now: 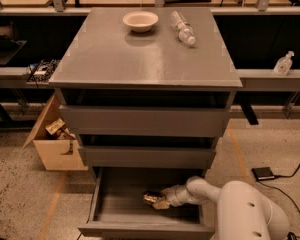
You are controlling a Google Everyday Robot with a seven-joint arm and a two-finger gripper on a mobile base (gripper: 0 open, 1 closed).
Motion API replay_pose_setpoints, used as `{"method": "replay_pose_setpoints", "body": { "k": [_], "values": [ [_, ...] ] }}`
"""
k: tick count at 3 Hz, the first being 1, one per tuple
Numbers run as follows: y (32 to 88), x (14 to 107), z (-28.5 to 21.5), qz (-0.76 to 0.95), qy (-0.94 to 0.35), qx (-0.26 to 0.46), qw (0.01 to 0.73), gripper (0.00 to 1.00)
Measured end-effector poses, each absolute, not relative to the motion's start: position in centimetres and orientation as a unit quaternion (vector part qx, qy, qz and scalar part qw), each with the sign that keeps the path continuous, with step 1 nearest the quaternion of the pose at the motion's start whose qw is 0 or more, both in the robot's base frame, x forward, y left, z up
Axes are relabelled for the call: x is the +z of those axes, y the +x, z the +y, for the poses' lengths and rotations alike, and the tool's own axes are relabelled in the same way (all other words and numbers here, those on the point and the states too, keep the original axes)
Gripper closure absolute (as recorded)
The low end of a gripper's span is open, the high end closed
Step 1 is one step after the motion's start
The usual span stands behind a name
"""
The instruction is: Pick orange can from bottom drawer and place on counter
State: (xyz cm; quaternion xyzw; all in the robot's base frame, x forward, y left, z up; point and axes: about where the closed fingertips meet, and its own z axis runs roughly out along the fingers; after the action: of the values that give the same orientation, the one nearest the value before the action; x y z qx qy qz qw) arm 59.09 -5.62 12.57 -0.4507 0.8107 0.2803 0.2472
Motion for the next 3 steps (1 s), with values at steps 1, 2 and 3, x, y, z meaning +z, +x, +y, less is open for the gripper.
{"method": "replay_pose_setpoints", "body": {
  "k": [1, 2, 3],
  "values": [
    [58.4, 14.2, -6.1, 0.801, -0.448, 0.289, 0.272, 0.87],
    [56.4, 18.0, -7.0, 0.769, -0.455, 0.314, 0.32, 1.0],
    [53.9, 22.9, -8.9, 0.725, -0.473, 0.331, 0.375, 1.0]
  ]
}}
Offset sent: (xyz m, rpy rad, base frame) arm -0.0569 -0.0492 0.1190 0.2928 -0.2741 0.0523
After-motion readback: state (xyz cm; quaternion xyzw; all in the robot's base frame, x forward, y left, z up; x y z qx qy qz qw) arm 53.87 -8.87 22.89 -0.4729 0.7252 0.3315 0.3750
